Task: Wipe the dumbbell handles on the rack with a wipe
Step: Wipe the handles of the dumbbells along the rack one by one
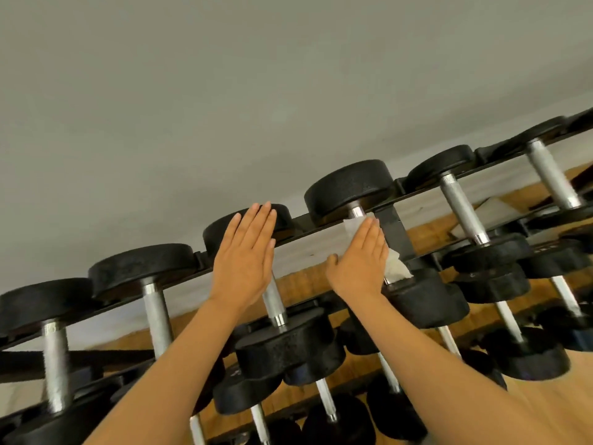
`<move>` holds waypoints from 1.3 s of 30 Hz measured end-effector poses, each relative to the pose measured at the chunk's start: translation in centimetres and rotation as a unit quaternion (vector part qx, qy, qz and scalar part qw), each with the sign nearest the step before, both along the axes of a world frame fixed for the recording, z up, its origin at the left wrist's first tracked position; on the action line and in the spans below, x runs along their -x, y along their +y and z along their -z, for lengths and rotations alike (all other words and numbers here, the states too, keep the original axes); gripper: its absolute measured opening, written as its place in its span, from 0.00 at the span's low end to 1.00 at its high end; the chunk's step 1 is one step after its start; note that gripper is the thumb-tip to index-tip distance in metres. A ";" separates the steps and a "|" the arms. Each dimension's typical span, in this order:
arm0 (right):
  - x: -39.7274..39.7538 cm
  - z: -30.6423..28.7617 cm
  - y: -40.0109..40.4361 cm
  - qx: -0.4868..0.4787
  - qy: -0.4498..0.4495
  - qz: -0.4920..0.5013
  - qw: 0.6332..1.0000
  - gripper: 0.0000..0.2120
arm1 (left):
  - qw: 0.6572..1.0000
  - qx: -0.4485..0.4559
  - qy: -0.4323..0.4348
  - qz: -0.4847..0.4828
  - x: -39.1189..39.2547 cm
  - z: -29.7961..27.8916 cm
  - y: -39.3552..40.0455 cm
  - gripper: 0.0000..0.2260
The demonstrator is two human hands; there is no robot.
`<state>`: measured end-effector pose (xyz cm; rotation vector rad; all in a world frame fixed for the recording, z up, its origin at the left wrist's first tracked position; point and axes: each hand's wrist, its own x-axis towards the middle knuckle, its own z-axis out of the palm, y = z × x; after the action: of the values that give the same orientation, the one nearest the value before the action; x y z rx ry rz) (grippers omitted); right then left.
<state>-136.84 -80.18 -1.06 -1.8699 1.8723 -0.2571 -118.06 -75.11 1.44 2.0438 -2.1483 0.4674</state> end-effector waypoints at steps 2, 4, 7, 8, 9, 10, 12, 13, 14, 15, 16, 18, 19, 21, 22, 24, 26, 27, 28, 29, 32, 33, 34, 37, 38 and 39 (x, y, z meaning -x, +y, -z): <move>0.0 -0.6 0.5 -0.059 -0.004 0.042 0.997 0.44 | 1.000 0.000 0.010 0.009 -0.2 0.1 0.0 0.23; -0.8 -1.2 -0.1 -0.066 0.006 0.058 0.996 0.43 | 1.000 -0.002 0.022 0.015 -0.3 0.0 -0.1 0.23; -1.8 -1.8 -1.5 0.003 0.017 0.031 0.999 0.40 | 0.999 -0.003 0.025 0.028 -0.5 -0.2 -0.2 0.23; -1.7 -1.8 -1.7 0.015 0.016 0.023 1.000 0.40 | 0.999 -0.004 0.021 0.035 -0.6 -0.2 -0.3 0.23; -1.4 -1.7 -1.4 0.016 0.018 0.015 1.000 0.40 | 0.999 -0.005 0.017 0.041 -0.7 -0.2 -0.3 0.23; -1.1 -1.5 -0.9 0.010 0.026 0.010 1.000 0.41 | 0.999 -0.005 0.014 0.045 -0.9 -0.2 -0.3 0.23; -0.6 -1.1 0.6 -0.019 0.046 0.015 0.999 0.44 | 0.999 -0.003 0.012 0.049 -0.9 -0.3 -0.2 0.23; -0.5 -1.0 1.0 -0.040 0.049 0.024 0.998 0.45 | 0.999 -0.002 0.012 0.047 -0.8 -0.4 -0.3 0.23; -0.6 -1.0 1.1 -0.059 0.044 0.033 0.997 0.46 | 0.999 -0.004 0.012 0.044 -0.7 -0.4 -0.3 0.23; -0.8 -1.1 1.0 -0.072 0.035 0.040 0.996 0.45 | 0.999 -0.008 0.012 0.041 -0.5 -0.5 -0.3 0.23; -0.9 -1.2 0.8 -0.077 0.024 0.042 0.996 0.45 | 0.999 -0.013 0.012 0.038 -0.5 -0.5 -0.3 0.23; -1.0 -1.2 0.3 -0.061 0.000 0.036 0.998 0.43 | 0.999 -0.023 0.007 0.036 -0.6 -0.7 -0.4 0.24; -0.9 -1.1 0.2 -0.048 -0.011 0.028 0.998 0.43 | 0.999 -0.029 0.004 0.037 -0.6 -0.8 -0.4 0.24; -0.5 -0.8 -0.3 -0.024 -0.028 0.016 0.999 0.42 | 0.999 -0.037 0.002 0.040 -0.6 -1.0 -0.5 0.24; -0.4 -0.8 -0.6 -0.016 -0.038 0.012 0.999 0.41 | 0.998 -0.040 0.000 0.040 -0.6 -1.1 -0.5 0.24; -0.2 -1.0 -1.3 -0.011 -0.063 0.009 0.998 0.40 | 0.998 -0.047 -0.004 0.033 -0.5 -1.2 -0.6 0.25; 0.2 -1.1 -1.3 -0.020 -0.081 -0.001 0.996 0.40 | 0.999 -0.048 -0.002 0.022 -0.2 -1.3 -0.5 0.25; 0.5 -1.1 -1.1 -0.029 -0.083 -0.010 0.996 0.40 | 0.999 -0.048 0.002 0.018 -0.1 -1.3 -0.5 0.25; 0.8 -1.0 -0.8 -0.040 -0.078 -0.020 0.996 0.40 | 0.999 -0.045 0.006 0.017 0.2 -1.3 -0.5 0.24; 1.1 -1.1 -0.5 -0.055 -0.067 -0.028 0.996 0.40 | 0.999 -0.042 0.010 0.021 0.5 -1.4 -0.7 0.24; 1.2 -1.7 0.0 -0.113 -0.037 -0.025 0.993 0.40 | 0.998 -0.038 0.016 0.056 1.5 -1.8 -1.9 0.24; 1.0 -1.8 0.1 -0.130 -0.034 -0.015 0.991 0.41 | 0.997 -0.036 0.018 0.070 1.9 -1.9 -2.5 0.24; 0.8 -2.0 0.2 -0.144 -0.036 -0.001 0.989 0.41 | 0.996 -0.034 0.020 0.086 2.3 -2.0 -3.1 0.24; 0.0 -2.0 0.5 -0.155 -0.048 0.036 0.986 0.42 | 0.988 -0.039 0.018 0.147 3.3 -2.3 -5.1 0.23; -0.1 -2.0 0.7 -0.150 -0.051 0.045 0.986 0.42 | 0.984 -0.043 0.014 0.173 3.5 -2.3 -5.8 0.23; -0.2 -2.0 0.9 -0.144 -0.056 0.055 0.987 0.41 | 0.978 -0.048 0.008 0.201 3.7 -2.4 -6.5 0.23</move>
<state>-136.62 -79.29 0.89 -1.5322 1.8301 -0.1175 -121.79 -81.65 3.81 1.5799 -2.5283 0.2965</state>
